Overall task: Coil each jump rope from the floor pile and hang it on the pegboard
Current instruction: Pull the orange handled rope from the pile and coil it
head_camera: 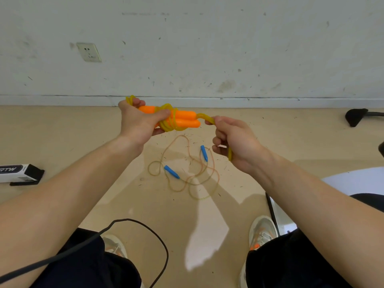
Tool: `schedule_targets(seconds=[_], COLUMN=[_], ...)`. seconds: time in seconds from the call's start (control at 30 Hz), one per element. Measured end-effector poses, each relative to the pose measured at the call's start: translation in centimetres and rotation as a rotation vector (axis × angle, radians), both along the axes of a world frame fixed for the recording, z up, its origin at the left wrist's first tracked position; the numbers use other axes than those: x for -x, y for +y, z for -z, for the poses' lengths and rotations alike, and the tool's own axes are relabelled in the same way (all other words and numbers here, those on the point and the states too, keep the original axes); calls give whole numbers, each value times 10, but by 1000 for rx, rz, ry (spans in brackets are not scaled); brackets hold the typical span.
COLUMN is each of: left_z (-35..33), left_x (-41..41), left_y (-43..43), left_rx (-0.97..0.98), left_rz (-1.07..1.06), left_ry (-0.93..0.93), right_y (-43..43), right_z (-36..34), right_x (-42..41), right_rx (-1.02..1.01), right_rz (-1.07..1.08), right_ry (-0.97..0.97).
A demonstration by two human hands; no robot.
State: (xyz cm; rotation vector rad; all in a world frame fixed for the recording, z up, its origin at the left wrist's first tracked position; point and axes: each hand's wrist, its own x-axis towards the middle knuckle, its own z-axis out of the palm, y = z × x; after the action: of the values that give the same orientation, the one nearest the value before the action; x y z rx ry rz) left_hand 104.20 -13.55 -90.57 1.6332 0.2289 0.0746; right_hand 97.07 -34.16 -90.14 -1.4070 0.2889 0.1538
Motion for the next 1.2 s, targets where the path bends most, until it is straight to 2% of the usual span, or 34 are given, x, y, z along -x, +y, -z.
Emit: schedule_targets(seconds=[0.17,0.33,0.47,0.67,0.8,1.0,1.13,1.2], left_z=[5,11,16,31,40,45,48,49], left_x=[3,11,15,26,30,26,24,27], left_y=[-5,-18,-23,-30,-31,-32,-29,-32], left_rx=[-54,52,77,49,-130,-259,-311,-262], left_rz=[-43,-131,-169,-125,-98,-57,-94,-129], left_ry=[-12,-1,-7,-27,-26,61,80,88], right_y=[5,9,17,22,22,22,24,26], right_z=[2,-2,-1,8,7,7,9,11], right_x=[0,0,1,3,3,2,5,5], right_rx=[294,520,749,839,792,785,833,855], right_rz=[-145,-314,-314,-277,-255,-282,-337,-343], right_ry=[-97,-125,-160,-208,-247,-254,-279,-298])
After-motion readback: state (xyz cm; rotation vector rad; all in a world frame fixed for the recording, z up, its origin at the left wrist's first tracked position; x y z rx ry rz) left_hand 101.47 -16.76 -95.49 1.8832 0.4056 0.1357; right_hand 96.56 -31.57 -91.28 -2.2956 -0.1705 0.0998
